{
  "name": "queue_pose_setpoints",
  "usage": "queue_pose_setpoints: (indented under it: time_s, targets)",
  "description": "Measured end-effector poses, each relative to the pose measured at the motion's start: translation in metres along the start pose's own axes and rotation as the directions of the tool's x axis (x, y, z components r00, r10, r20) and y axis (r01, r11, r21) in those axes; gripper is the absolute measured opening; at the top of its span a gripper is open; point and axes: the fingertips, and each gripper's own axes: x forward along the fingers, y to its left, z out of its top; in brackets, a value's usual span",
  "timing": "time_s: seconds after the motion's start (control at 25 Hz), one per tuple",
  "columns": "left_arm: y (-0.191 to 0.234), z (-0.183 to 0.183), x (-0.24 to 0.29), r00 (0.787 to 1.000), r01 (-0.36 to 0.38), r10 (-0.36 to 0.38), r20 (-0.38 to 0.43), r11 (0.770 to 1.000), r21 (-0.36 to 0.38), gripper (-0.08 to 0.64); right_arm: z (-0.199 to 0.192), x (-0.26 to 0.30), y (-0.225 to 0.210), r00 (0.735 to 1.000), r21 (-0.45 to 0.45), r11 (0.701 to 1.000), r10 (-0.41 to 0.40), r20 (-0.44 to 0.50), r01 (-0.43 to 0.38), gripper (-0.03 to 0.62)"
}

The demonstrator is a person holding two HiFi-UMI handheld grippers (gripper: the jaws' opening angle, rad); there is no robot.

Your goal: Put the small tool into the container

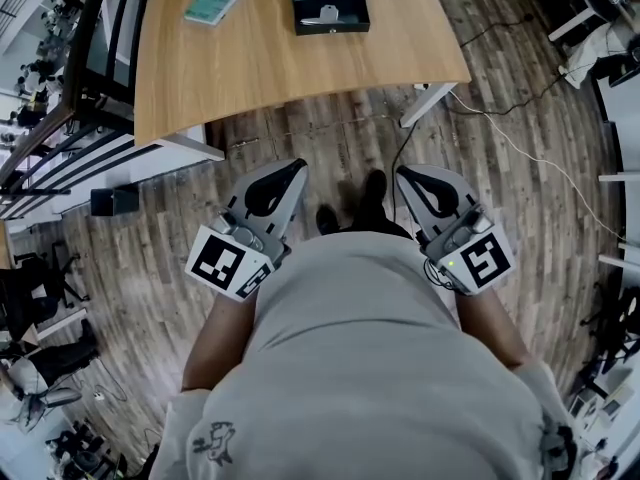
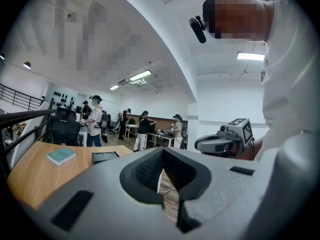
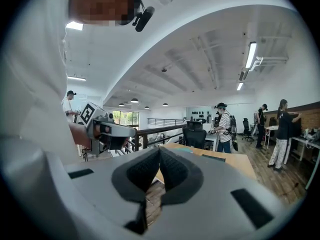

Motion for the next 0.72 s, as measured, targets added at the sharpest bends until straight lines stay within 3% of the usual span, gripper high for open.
queue_pose_setpoints:
  time_s: [0.72]
  targets:
    - [0.006,0.004,0.0,1.0,0.011,-0.01,0.014,1.0,-0.013,0.006,0.006,0.013,0.002,1.0,-0.002,1.0,0.011,-0.004,-0.011,0.006]
